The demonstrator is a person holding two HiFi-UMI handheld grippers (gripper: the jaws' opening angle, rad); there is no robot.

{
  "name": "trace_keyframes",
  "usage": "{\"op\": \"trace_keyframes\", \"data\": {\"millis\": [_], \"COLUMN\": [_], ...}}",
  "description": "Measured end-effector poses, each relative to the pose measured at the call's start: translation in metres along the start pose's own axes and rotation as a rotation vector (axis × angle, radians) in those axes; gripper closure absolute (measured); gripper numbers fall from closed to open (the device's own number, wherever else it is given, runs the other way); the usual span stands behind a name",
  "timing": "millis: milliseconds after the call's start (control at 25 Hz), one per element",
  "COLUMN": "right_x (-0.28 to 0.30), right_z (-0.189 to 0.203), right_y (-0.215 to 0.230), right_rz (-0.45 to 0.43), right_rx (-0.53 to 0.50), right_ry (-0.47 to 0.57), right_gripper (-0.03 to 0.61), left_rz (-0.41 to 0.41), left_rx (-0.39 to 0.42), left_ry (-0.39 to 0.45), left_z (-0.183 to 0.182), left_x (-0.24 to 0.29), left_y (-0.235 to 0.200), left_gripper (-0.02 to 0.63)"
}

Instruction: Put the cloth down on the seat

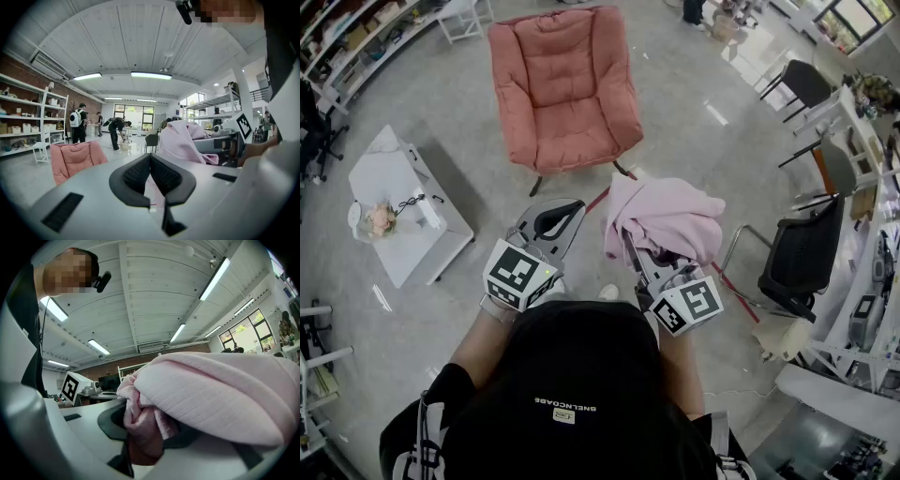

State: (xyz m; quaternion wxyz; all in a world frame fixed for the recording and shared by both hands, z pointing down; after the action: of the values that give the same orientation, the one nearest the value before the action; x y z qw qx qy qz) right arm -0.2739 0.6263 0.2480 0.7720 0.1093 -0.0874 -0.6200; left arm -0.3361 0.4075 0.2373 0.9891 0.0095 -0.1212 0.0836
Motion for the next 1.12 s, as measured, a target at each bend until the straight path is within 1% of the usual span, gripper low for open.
{"op": "trace_keyframes", "data": {"millis": [80, 160, 280, 400, 560, 800, 960, 1120], "right_x": [-0.001, -0.003, -0.006, -0.016, -0.026, -0.037, -0.049, -0.057], "right_z": [0.002, 0.004, 0.005, 0.003, 0.004, 0.014, 0.021, 0.026], "right_y": [0.001, 0.004, 0.013, 0.030, 0.051, 0.074, 0.078, 0.082], "right_rz": [-0.002, -0.004, -0.017, -0.042, -0.078, -0.145, -0.183, -0.203], "right_rx": [0.000, 0.002, 0.004, 0.013, 0.053, 0.097, 0.119, 0.134], "right_ry": [0.002, 0.004, 0.004, 0.001, 0.015, 0.001, -0.017, -0.029], "right_gripper": [0.407, 0.407, 0.407, 0.407, 0.405, 0.405, 0.405, 0.405], "left_rz": [-0.013, -0.023, -0.041, -0.066, -0.102, -0.194, -0.256, -0.278], "left_rx": [-0.026, -0.034, -0.024, -0.020, -0.019, -0.038, -0.084, -0.085], "left_ry": [-0.003, -0.005, -0.007, -0.017, -0.023, -0.051, -0.075, -0.085], "left_z": [0.003, 0.006, 0.008, 0.007, 0.011, 0.025, 0.035, 0.041], "left_x": [0.000, 0.001, 0.007, 0.018, 0.029, 0.033, 0.026, 0.023], "left_y": [0.000, 0.000, 0.005, 0.018, 0.035, 0.053, 0.062, 0.070], "left_gripper": [0.598, 0.598, 0.598, 0.598, 0.598, 0.598, 0.598, 0.598]}}
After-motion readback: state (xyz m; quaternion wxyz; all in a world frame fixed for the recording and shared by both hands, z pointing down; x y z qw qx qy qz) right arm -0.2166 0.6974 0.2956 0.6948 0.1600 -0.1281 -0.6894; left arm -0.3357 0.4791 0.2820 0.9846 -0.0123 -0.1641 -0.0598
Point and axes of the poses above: the fingertips, and each gripper's own axes: x forward along the fingers, y to its right, z out of its underside, the point moved 10 cm from there along -x, backward along the fingers, and after that the axes turned 13 degrees about -z, right-handed, at the moved point
